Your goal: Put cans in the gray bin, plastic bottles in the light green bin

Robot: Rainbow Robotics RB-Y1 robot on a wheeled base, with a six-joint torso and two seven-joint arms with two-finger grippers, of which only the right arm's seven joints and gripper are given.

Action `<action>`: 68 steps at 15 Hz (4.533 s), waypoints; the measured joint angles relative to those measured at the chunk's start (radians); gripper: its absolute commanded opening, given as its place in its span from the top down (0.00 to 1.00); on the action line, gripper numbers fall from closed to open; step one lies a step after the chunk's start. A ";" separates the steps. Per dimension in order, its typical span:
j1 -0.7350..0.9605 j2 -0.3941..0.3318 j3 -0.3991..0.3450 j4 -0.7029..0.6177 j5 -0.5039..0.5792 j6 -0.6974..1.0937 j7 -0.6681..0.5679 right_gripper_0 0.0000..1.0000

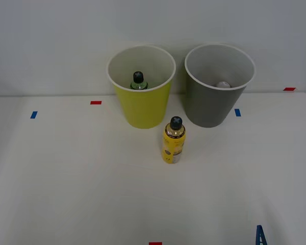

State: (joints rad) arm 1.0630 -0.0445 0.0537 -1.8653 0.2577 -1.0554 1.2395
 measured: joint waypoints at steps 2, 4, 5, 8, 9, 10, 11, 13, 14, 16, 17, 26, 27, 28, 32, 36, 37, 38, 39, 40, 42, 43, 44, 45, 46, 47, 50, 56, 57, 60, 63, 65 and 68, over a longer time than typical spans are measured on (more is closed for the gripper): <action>0.000 0.000 0.000 0.000 0.000 0.000 0.000 0.00; 0.000 0.000 0.000 0.000 0.000 0.000 0.000 0.00; 0.000 0.000 0.000 0.000 0.000 0.000 0.000 0.00; 0.000 0.000 0.000 0.000 0.000 0.000 0.000 0.00; 0.000 0.000 0.000 0.000 0.000 0.000 0.000 0.00; 0.000 0.000 0.000 0.000 0.000 0.000 0.000 0.00; 0.000 0.000 0.000 0.000 0.000 0.000 0.000 0.00; -0.002 0.000 0.000 0.005 0.000 0.002 0.001 0.00; -0.010 -0.002 0.001 0.033 -0.008 0.007 0.005 0.00; -0.022 -0.013 0.005 0.055 -0.048 0.008 0.015 0.00; -0.024 -0.023 0.006 0.056 -0.051 0.008 0.019 0.00; -0.095 -0.111 0.126 0.057 0.002 0.078 0.080 0.00; -0.120 -0.112 0.144 0.057 0.004 0.101 0.086 0.00; -0.143 -0.112 0.158 0.057 0.007 0.122 0.092 0.00; -0.247 -0.109 0.190 0.058 0.031 0.229 0.107 0.00; -0.374 -0.115 0.243 0.057 0.038 0.368 0.110 0.00; -0.401 -0.113 0.256 0.057 0.039 0.398 0.110 0.00; -0.427 -0.109 0.265 0.057 0.041 0.427 0.110 0.00; -0.456 -0.101 0.272 0.057 0.047 0.471 0.110 0.00; -0.486 -0.091 0.282 0.058 0.055 0.514 0.110 0.00; -0.550 -0.061 0.304 0.059 0.067 0.607 0.112 0.00; -0.579 -0.043 0.311 0.058 0.074 0.643 0.113 0.00; -0.605 -0.029 0.315 0.058 0.081 0.682 0.116 0.00; -0.635 -0.016 0.318 0.058 0.089 0.726 0.118 0.00; -0.662 -0.004 0.321 0.058 0.096 0.761 0.119 0.00; -0.680 0.009 0.323 0.058 0.102 0.791 0.119 0.00; -0.728 0.041 0.314 0.114 0.112 0.806 0.120 0.00; -0.808 0.062 0.279 0.196 0.132 0.792 0.123 0.00; -0.819 0.062 0.279 0.196 0.133 0.813 0.123 0.00; -0.853 0.062 0.282 0.196 0.133 0.863 0.124 0.00; -0.873 0.062 0.285 0.196 0.134 0.869 0.119 0.00; -0.877 0.062 0.286 0.196 0.133 0.870 0.115 0.00; -0.877 0.062 0.291 0.196 0.131 0.870 0.112 0.00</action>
State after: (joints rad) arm 0.1857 0.0174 0.3444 -1.6689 0.3887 -0.1858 1.3518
